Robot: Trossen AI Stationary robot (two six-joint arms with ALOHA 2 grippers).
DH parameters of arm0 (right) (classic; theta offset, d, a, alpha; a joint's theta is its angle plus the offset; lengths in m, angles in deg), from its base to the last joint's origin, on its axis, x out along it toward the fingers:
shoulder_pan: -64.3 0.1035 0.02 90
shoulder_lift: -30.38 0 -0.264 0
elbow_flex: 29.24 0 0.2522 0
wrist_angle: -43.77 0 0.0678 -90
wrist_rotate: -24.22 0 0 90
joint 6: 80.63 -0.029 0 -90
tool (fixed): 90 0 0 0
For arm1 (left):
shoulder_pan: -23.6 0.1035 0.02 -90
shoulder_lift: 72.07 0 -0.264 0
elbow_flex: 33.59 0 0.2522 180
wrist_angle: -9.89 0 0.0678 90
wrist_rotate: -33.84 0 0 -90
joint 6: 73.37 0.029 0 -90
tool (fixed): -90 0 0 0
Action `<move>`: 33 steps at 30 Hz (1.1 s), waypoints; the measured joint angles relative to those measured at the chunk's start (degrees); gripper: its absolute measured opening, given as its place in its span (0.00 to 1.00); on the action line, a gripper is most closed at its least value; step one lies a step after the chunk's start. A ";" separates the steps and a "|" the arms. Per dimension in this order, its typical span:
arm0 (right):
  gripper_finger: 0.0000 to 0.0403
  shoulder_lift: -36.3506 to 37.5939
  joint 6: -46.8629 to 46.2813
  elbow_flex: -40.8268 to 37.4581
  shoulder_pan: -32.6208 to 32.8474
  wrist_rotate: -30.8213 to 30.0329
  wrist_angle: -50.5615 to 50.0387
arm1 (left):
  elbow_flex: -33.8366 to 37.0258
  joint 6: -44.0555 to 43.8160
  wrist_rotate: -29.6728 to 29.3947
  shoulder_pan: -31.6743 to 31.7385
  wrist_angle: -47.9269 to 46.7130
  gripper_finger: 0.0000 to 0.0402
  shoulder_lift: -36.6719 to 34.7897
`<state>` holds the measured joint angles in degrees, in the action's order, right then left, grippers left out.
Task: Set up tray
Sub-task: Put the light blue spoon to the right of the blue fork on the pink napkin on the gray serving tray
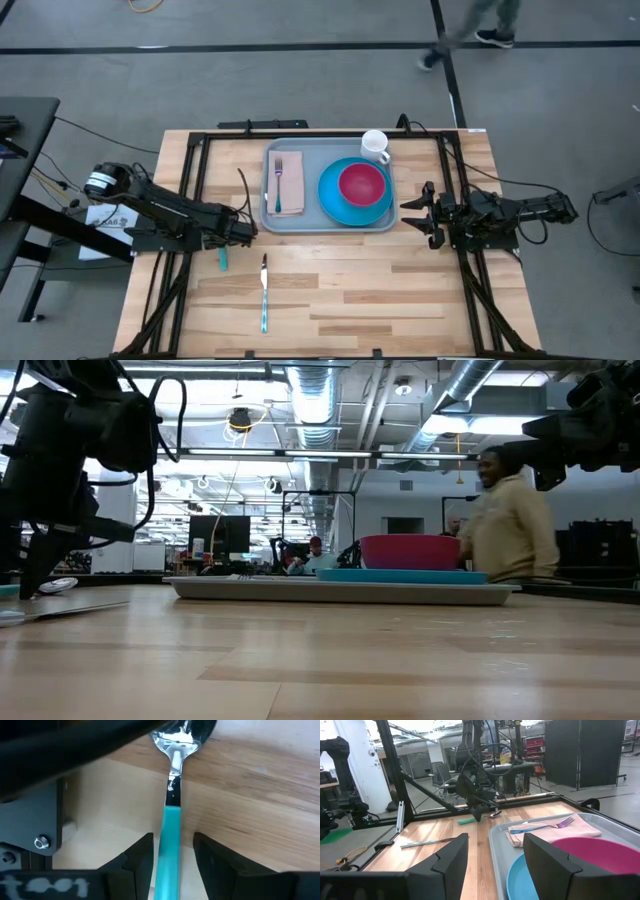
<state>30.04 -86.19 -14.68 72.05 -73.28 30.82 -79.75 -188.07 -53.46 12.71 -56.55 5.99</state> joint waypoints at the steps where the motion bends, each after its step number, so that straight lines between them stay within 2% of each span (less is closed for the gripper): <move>1: 0.45 -0.01 0.01 0.00 -0.01 0.00 0.01 | 0.24 -0.16 0.00 0.00 0.17 0.33 0.00; 7: 0.45 -0.02 0.02 0.00 -0.02 -0.01 0.01 | 0.85 0.95 -0.35 0.02 0.37 0.29 -0.02; 13: 0.45 -0.01 0.02 0.00 0.00 0.00 0.00 | 0.87 3.95 -1.45 0.02 0.77 0.08 0.00; 19: 0.45 0.00 0.02 0.01 -0.01 -0.01 0.00 | 0.67 8.17 -3.58 0.00 0.06 0.07 -0.57; 25: 0.45 0.00 0.01 0.00 0.00 -0.01 0.01 | -3.30 12.16 -18.53 -0.74 -0.85 0.07 -5.83; 30: 0.45 -0.01 0.02 0.00 0.00 0.01 -0.03 | -6.26 17.40 -25.69 1.70 3.68 0.07 -11.92; 33: 0.45 0.00 0.00 0.00 0.00 0.00 0.01 | -6.84 22.62 -26.33 5.93 6.95 0.07 -13.01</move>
<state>30.04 -86.19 -14.68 72.05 -73.28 30.83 -86.59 -165.44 -79.79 18.64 -49.60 -7.02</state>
